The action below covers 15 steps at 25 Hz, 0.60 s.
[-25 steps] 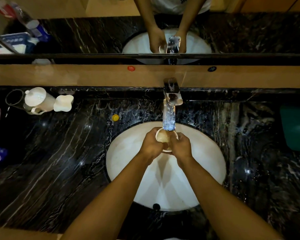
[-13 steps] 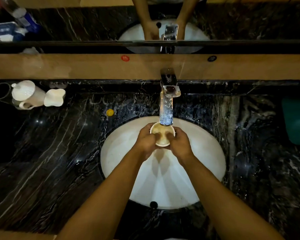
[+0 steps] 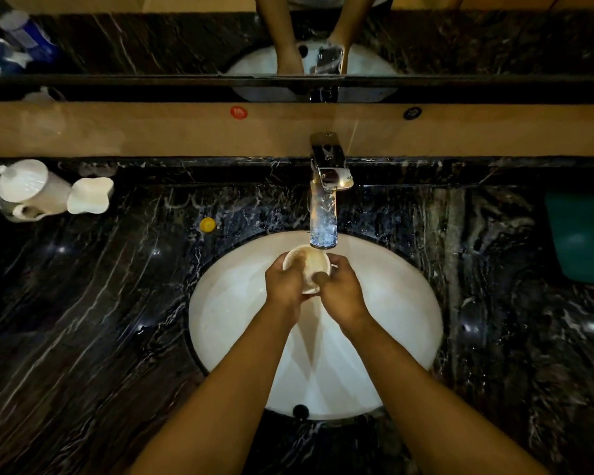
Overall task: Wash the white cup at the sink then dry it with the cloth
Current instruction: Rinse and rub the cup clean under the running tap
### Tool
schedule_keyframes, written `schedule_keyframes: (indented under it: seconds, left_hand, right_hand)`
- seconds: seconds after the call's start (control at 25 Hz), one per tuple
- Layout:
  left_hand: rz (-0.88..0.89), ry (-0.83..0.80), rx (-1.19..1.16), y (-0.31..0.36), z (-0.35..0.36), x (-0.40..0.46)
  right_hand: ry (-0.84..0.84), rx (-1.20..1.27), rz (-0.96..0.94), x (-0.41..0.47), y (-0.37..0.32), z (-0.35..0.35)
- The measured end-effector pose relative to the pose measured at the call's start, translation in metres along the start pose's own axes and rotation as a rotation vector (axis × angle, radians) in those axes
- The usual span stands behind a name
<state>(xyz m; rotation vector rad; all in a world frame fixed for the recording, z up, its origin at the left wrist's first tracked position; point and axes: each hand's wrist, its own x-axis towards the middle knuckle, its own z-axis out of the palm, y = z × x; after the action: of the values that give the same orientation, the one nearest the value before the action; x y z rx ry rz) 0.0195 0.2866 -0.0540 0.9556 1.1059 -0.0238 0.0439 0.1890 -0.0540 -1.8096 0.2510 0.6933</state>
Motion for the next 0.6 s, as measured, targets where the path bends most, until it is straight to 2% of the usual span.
schedule_keyframes:
  seconds: [0.16, 0.2, 0.28, 0.4, 0.6]
  left_hand:
    - [-0.159, -0.352, -0.175, 0.003, -0.008, -0.002]
    - [-0.177, -0.392, -0.17, 0.002, -0.009, -0.003]
    - [-0.17, -0.366, -0.14, -0.001, -0.005, -0.004]
    - [-0.112, -0.239, -0.138, -0.009, 0.006, -0.007]
    - [0.019, -0.12, -0.004, -0.015, 0.006, -0.007]
  right_hand:
    - [0.04, -0.026, -0.112, 0.005, -0.009, -0.014]
    - [0.053, -0.059, -0.142, 0.005, -0.011, -0.017]
    - [0.116, -0.129, -0.178, 0.005, -0.016, -0.018]
    - [0.22, -0.17, -0.17, 0.009, -0.018, -0.02]
    - [0.055, -0.237, -0.14, 0.009, -0.008, -0.026]
